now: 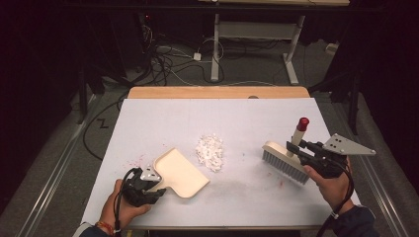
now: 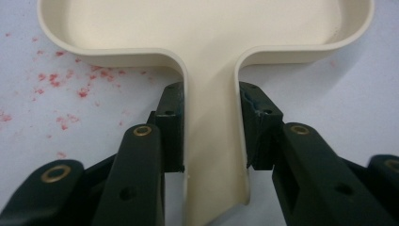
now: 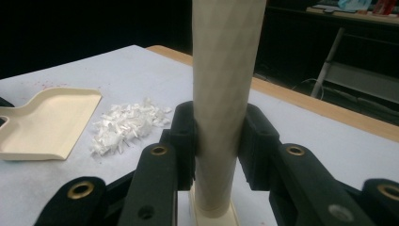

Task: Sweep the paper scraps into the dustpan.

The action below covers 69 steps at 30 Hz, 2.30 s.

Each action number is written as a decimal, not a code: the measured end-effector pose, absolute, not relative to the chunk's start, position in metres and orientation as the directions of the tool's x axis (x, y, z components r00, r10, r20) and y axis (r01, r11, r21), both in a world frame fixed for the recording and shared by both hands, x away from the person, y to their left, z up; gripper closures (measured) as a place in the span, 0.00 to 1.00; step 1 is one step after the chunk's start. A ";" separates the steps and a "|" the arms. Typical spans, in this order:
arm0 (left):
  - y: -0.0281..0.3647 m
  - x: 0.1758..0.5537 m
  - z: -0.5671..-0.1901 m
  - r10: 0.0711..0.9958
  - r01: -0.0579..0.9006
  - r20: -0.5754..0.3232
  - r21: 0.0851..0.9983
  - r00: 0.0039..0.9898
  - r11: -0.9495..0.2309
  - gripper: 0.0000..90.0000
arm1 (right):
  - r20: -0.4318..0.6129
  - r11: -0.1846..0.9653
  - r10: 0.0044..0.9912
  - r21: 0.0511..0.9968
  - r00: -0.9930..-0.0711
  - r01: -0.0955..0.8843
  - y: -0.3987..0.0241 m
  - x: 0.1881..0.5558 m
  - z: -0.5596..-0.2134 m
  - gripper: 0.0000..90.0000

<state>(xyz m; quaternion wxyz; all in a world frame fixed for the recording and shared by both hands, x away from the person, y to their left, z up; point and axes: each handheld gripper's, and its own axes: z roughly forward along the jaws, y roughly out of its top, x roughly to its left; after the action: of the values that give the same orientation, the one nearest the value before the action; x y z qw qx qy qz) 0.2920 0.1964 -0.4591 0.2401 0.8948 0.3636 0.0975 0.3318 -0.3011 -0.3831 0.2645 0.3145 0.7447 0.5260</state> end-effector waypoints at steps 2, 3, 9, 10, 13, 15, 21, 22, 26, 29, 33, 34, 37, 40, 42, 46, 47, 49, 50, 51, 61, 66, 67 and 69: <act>0.196 0.292 -0.459 0.698 0.604 0.000 0.501 0.716 -0.620 0.70 | -0.055 0.248 0.743 0.948 -0.667 0.198 -0.298 0.334 -0.384 0.79; 0.196 0.292 -0.459 0.699 0.605 0.000 0.501 0.716 -0.619 0.70 | -0.062 0.262 0.730 0.945 -0.680 0.195 -0.292 0.338 -0.385 0.79; 0.196 0.292 -0.460 0.700 0.607 0.000 0.497 0.715 -0.620 0.70 | -0.081 0.284 0.719 0.941 -0.690 0.185 -0.274 0.352 -0.385 0.79; 0.196 0.292 -0.461 0.700 0.609 -0.002 0.495 0.714 -0.620 0.70 | -0.080 0.282 0.721 0.941 -0.689 0.185 -0.272 0.354 -0.385 0.79; 0.196 0.292 -0.461 0.701 0.610 -0.003 0.495 0.713 -0.619 0.70 | -0.066 0.264 0.731 0.945 -0.679 0.193 -0.265 0.362 -0.383 0.79; 0.196 0.292 -0.461 0.703 0.615 -0.009 0.492 0.711 -0.616 0.70 | -0.044 0.238 0.742 0.950 -0.669 0.201 -0.256 0.378 -0.382 0.79; 0.197 0.293 -0.462 0.705 0.622 -0.023 0.492 0.709 -0.609 0.70 | -0.077 0.269 0.752 0.943 -0.654 0.198 -0.227 0.413 -0.379 0.79; 0.197 0.293 -0.462 0.706 0.623 -0.025 0.491 0.708 -0.608 0.70 | -0.082 0.275 0.753 0.941 -0.653 0.199 -0.222 0.419 -0.379 0.79; 0.197 0.295 -0.461 0.709 0.636 -0.039 0.479 0.704 -0.605 0.70 | -0.091 0.281 0.756 0.940 -0.648 0.195 -0.204 0.437 -0.379 0.79; 0.196 0.295 -0.459 0.715 0.646 -0.045 0.471 0.697 -0.601 0.70 | -0.088 0.274 0.762 0.941 -0.641 0.197 -0.196 0.445 -0.379 0.79; 0.198 0.295 -0.457 0.722 0.656 -0.049 0.462 0.690 -0.596 0.70 | -0.086 0.266 0.768 0.944 -0.635 0.194 -0.176 0.461 -0.382 0.79; 0.198 0.295 -0.456 0.721 0.656 -0.048 0.461 0.691 -0.598 0.70 | -0.092 0.266 0.769 0.946 -0.633 0.186 -0.172 0.464 -0.383 0.79; 0.199 0.295 -0.455 0.721 0.655 -0.047 0.462 0.691 -0.598 0.70 | -0.115 0.270 0.783 0.948 -0.611 0.167 -0.160 0.469 -0.384 0.79; 0.200 0.295 -0.454 0.720 0.655 -0.046 0.461 0.692 -0.600 0.70 | -0.112 0.265 0.777 0.951 -0.620 0.160 -0.148 0.474 -0.386 0.79; 0.200 0.295 -0.454 0.719 0.653 -0.045 0.461 0.693 -0.601 0.70 | -0.117 0.271 0.771 0.950 -0.626 0.157 -0.141 0.475 -0.388 0.79; 0.200 0.295 -0.454 0.719 0.652 -0.044 0.463 0.694 -0.601 0.70 | -0.114 0.287 0.752 0.943 -0.649 0.167 -0.129 0.476 -0.397 0.79; 0.200 0.295 -0.454 0.718 0.651 -0.044 0.464 0.694 -0.601 0.70 | -0.110 0.289 0.745 0.942 -0.658 0.170 -0.126 0.475 -0.399 0.79; 0.200 0.295 -0.455 0.716 0.649 -0.041 0.461 0.697 -0.605 0.70 | -0.114 0.296 0.736 0.940 -0.667 0.167 -0.123 0.473 -0.401 0.79; 0.200 0.295 -0.455 0.716 0.649 -0.041 0.461 0.697 -0.605 0.70 | -0.114 0.296 0.736 0.940 -0.667 0.167 -0.123 0.473 -0.401 0.79; 0.201 0.295 -0.455 0.716 0.649 -0.041 0.462 0.697 -0.605 0.70 | -0.115 0.300 0.732 0.939 -0.671 0.166 -0.120 0.471 -0.401 0.79; 0.200 0.295 -0.455 0.714 0.647 -0.038 0.459 0.699 -0.609 0.70 | -0.109 0.312 0.674 0.939 -0.731 0.147 -0.111 0.445 -0.406 0.79; 0.199 0.296 -0.455 0.714 0.648 -0.036 0.454 0.699 -0.612 0.70 | -0.117 0.313 0.664 0.941 -0.739 0.133 -0.107 0.440 -0.406 0.79; 0.198 0.296 -0.455 0.714 0.648 -0.037 0.455 0.699 -0.610 0.70 | -0.112 0.305 0.668 0.943 -0.736 0.134 -0.107 0.440 -0.407 0.79; 0.198 0.296 -0.455 0.715 0.649 -0.038 0.455 0.698 -0.610 0.70 | -0.103 0.299 0.667 0.944 -0.738 0.138 -0.107 0.441 -0.407 0.79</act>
<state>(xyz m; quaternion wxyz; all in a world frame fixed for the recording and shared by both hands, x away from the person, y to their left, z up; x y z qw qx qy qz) 0.2961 0.1980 -0.4552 0.2228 0.8941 0.3814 0.0739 0.4408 -0.1068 -0.4074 0.2492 0.2624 0.7663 0.5309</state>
